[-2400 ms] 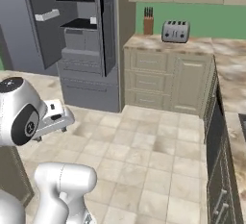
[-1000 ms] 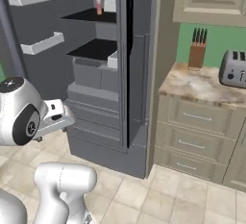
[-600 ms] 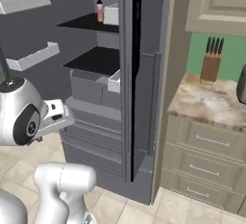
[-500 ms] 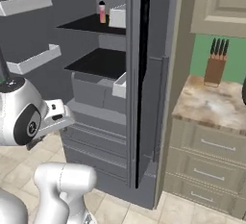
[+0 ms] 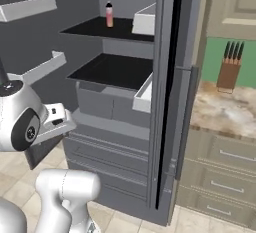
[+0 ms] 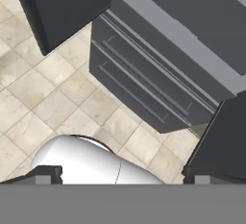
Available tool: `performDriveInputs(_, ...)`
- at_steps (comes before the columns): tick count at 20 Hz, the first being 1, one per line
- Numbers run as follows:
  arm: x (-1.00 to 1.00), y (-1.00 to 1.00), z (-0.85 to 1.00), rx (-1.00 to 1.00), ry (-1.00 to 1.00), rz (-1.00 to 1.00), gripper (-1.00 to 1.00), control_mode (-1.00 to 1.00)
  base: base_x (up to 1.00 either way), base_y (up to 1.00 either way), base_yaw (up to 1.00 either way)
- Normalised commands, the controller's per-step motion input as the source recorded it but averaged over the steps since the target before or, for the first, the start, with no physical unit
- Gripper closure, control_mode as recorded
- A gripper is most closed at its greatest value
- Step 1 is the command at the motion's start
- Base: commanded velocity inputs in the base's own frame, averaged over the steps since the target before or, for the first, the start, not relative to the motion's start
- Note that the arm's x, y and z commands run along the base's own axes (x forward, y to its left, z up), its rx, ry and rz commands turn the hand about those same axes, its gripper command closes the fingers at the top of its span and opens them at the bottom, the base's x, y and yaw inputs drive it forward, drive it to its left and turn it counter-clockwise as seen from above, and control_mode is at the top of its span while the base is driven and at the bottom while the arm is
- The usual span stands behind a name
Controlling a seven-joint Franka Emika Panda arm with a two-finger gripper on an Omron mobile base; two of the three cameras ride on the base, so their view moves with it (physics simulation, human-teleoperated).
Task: Open the fridge, grab two sodas, and place both sodas inside the bowl with ice on the dining counter.
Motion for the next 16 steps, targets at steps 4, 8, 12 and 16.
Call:
performDriveInputs(4, 0.0, 0.0, 0.0, 0.0, 0.0, 0.0, -1.0, 1.0, 0.38, 0.0, -0.2)
performDriveInputs(8, 0.0, 0.0, 0.0, 0.0, 0.0, 0.0, -1.0, 1.0, 0.43, 0.08, -0.21)
performDriveInputs(12, 0.0, 0.0, 0.0, 0.0, 0.0, 0.0, -1.0, 1.0, 0.57, 0.08, -0.17)
performDriveInputs(16, 0.0, 0.0, 0.0, 0.0, 0.0, 0.0, -1.0, 1.0, 0.49, 0.11, -0.2)
